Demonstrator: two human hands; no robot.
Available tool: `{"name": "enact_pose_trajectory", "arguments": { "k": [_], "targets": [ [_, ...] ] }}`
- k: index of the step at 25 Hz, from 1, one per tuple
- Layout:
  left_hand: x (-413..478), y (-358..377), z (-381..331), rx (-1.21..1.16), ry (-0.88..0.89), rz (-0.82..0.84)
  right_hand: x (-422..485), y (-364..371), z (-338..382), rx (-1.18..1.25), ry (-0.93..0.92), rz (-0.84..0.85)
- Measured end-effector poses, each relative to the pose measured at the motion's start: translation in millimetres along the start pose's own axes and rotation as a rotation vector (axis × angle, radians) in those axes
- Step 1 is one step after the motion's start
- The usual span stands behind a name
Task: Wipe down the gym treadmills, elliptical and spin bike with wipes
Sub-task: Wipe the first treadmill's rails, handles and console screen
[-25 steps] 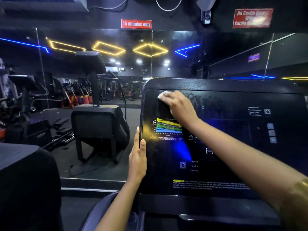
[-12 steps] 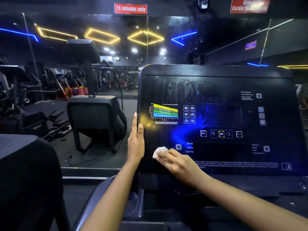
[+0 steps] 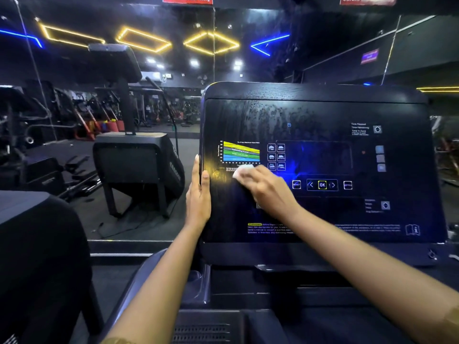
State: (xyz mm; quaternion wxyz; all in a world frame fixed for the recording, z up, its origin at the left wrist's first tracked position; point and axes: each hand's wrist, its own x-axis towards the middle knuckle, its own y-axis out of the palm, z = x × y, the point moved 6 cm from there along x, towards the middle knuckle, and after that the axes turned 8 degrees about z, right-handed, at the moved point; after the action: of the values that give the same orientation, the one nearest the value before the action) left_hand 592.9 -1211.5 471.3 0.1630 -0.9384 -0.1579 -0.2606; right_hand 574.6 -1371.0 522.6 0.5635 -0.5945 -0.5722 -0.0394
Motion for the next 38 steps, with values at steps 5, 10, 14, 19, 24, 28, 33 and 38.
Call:
{"name": "enact_pose_trajectory", "arguments": {
  "k": [5,10,14,19,24,28,33,38],
  "targets": [
    [-0.1,1.1,-2.4,0.0,0.006,0.024,-76.2,21.1,41.1,0.038,-0.108,0.069],
    [-13.3,-5.3,-8.1,0.137,0.044,-0.021,-92.9,13.3,41.6,0.236,-0.152,0.066],
    [-1.2,4.6,-43.0,0.69,0.362,-0.095,-7.9,-35.6,-20.4,0.299,0.084,-0.206],
    [24.5,26.4,-42.1,0.974,0.454,-0.052,120.1,-63.3,-58.6,0.152,0.13,-0.326],
    [24.8,27.6,-36.9,1.018,0.477,-0.081,163.6,-10.4,-26.9,-0.171,-0.227,-0.093],
    [22.5,27.1,-38.1,1.017,0.494,-0.109,142.6,-10.7,-76.0,-0.048,-0.004,-0.07],
    [21.9,27.7,-38.3,1.024,0.472,-0.086,87.9,-37.0,-154.4,0.037,0.311,-0.138],
    [22.0,27.6,-40.2,1.017,0.466,-0.081,95.3,-47.7,-139.0,0.08,0.236,-0.143]
  ]
}}
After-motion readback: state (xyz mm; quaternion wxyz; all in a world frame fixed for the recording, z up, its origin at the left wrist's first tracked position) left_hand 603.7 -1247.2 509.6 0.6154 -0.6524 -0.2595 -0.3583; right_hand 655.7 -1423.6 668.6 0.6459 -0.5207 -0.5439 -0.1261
